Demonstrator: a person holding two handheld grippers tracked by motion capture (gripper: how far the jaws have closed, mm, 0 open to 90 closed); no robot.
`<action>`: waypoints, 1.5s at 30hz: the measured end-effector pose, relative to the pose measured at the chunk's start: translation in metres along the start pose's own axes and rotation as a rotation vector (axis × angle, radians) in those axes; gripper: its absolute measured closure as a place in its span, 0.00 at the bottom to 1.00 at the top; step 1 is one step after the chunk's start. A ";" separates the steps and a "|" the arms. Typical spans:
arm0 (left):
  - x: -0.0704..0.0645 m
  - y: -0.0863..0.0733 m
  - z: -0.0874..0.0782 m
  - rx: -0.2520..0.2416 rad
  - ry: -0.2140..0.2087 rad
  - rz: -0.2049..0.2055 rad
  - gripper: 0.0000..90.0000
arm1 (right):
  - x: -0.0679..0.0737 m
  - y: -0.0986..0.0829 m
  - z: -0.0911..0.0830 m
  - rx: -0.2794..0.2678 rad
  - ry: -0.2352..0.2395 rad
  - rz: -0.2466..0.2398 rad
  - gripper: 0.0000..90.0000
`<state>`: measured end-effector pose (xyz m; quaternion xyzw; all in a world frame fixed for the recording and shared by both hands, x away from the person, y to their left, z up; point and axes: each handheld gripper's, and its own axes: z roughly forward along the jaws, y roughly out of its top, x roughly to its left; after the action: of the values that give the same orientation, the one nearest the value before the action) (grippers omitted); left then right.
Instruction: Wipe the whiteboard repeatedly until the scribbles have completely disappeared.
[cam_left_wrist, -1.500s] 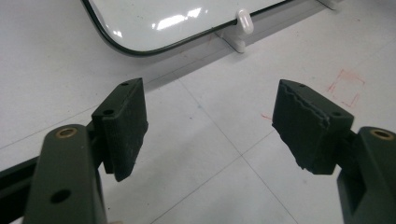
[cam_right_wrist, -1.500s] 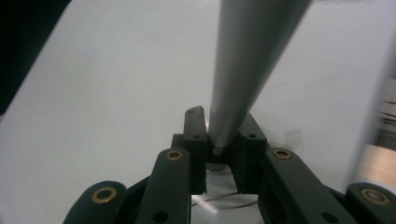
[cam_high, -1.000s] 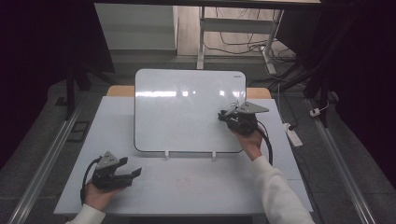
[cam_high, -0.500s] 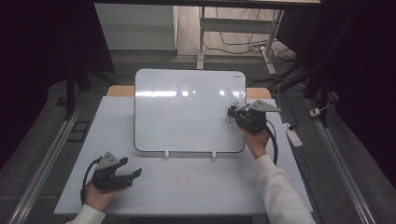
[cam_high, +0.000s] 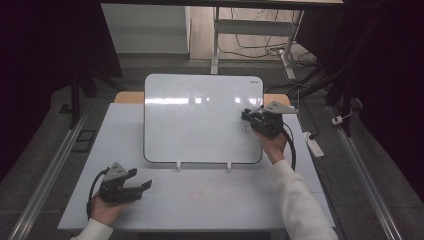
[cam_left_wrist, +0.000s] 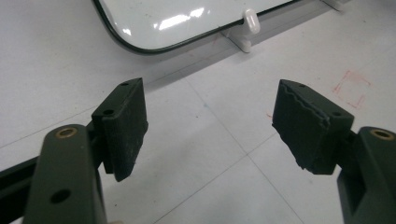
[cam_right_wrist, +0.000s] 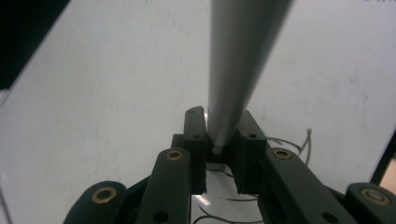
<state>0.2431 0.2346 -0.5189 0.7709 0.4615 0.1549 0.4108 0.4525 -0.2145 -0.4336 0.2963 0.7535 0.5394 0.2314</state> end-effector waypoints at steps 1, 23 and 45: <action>0.000 0.000 0.000 0.000 0.000 0.000 0.30 | -0.001 0.002 0.000 0.004 -0.009 -0.007 0.87; 0.000 0.000 0.000 0.003 0.001 0.002 0.30 | 0.004 -0.006 -0.004 0.004 -0.012 -0.037 0.87; 0.001 -0.001 -0.002 -0.004 0.005 -0.001 0.30 | -0.021 0.005 -0.013 -0.006 -0.057 -0.030 0.87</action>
<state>0.2419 0.2367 -0.5188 0.7693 0.4627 0.1575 0.4114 0.4598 -0.2371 -0.4243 0.2994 0.7493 0.5295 0.2619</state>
